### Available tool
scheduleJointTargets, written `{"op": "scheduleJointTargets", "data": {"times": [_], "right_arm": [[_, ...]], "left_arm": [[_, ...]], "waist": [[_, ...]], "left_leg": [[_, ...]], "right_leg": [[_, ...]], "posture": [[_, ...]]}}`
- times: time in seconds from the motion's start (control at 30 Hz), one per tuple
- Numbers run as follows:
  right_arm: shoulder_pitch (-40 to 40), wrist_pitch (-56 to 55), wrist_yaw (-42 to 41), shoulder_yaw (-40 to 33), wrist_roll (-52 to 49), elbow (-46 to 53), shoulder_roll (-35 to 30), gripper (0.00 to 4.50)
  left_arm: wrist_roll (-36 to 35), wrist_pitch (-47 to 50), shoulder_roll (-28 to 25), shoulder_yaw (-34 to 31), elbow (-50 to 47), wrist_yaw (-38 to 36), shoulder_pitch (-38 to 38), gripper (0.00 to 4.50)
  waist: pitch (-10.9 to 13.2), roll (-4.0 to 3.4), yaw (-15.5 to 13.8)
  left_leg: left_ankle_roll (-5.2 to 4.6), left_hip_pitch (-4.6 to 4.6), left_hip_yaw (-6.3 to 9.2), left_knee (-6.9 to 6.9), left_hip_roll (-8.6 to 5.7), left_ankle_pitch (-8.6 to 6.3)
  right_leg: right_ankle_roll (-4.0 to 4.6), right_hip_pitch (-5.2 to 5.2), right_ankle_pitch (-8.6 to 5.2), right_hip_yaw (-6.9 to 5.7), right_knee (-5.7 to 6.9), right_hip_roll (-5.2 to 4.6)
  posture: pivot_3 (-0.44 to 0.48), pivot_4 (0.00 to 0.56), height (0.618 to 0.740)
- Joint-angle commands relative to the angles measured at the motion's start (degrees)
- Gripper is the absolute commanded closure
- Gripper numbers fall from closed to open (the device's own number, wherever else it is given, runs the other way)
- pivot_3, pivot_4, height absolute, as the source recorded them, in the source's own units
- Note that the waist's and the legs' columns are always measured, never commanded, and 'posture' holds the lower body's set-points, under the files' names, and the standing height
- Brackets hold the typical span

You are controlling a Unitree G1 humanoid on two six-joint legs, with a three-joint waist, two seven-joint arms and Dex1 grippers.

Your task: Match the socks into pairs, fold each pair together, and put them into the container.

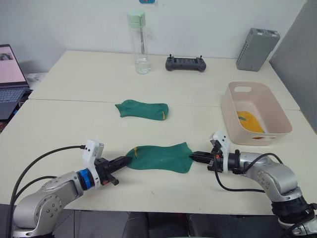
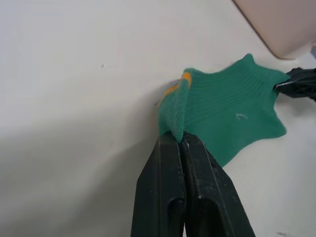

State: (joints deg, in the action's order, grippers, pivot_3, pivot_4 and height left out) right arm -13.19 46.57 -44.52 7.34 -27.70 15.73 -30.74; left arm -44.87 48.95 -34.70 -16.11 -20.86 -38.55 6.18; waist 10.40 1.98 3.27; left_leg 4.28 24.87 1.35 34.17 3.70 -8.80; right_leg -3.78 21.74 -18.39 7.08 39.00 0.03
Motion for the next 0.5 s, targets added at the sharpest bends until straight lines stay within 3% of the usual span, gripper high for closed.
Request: {"op": "scheduleJointTargets", "data": {"times": [0.03, 0.27, 0.3, 0.5], "right_arm": [[-0.5, -4.5, -0.1, -0.2, 2.0, 0.3, -0.4, 3.48], [0.6, -10.3, 0.7, -3.0, 5.4, 4.1, -4.7, 0.96], [0.1, -10.3, 1.2, -3.7, 4.9, 5.0, -4.6, 0.62], [-3.1, -13.6, 1.8, -1.4, 8.7, 8.4, -5.2, 0.62]], "left_arm": [[-0.2, -1.9, -0.4, -0.6, 0.2, -1.4, -0.9, 3.58], [0.0, -3.8, -5.1, -4.0, 1.5, -4.1, -3.1, 1.35], [-0.6, -3.6, -6.3, -4.4, 1.7, -5.2, -4.4, 1.31], [1.6, -5.6, -10.3, -1.5, 5.2, -8.8, -15.3, 1.31]], "waist": [[0.0, 0.00, 0.0], [0.0, -0.01, -0.1], [0.0, 0.00, -0.1], [0.0, 0.00, 0.0]], "left_leg": [[0.00, 0.00, -0.01, 0.00, 0.00, 0.00], [0.00, 0.00, -0.02, -0.03, 0.00, 0.00], [0.00, 0.01, -0.02, -0.03, 0.00, 0.00], [0.00, 0.00, -0.05, -0.02, 0.00, 0.00]], "right_leg": [[0.00, 0.00, 0.00, 0.00, 0.00, 0.00], [0.05, 0.02, -0.04, 0.02, -0.01, -0.01], [0.07, 0.04, -0.05, 0.01, -0.01, -0.01], [0.04, 0.03, -0.04, 0.03, -0.02, -0.01]], "posture": [[0.000, 0.150, 0.740], [0.000, 0.150, 0.740], [0.000, 0.150, 0.740], [0.000, 0.150, 0.740]]}}
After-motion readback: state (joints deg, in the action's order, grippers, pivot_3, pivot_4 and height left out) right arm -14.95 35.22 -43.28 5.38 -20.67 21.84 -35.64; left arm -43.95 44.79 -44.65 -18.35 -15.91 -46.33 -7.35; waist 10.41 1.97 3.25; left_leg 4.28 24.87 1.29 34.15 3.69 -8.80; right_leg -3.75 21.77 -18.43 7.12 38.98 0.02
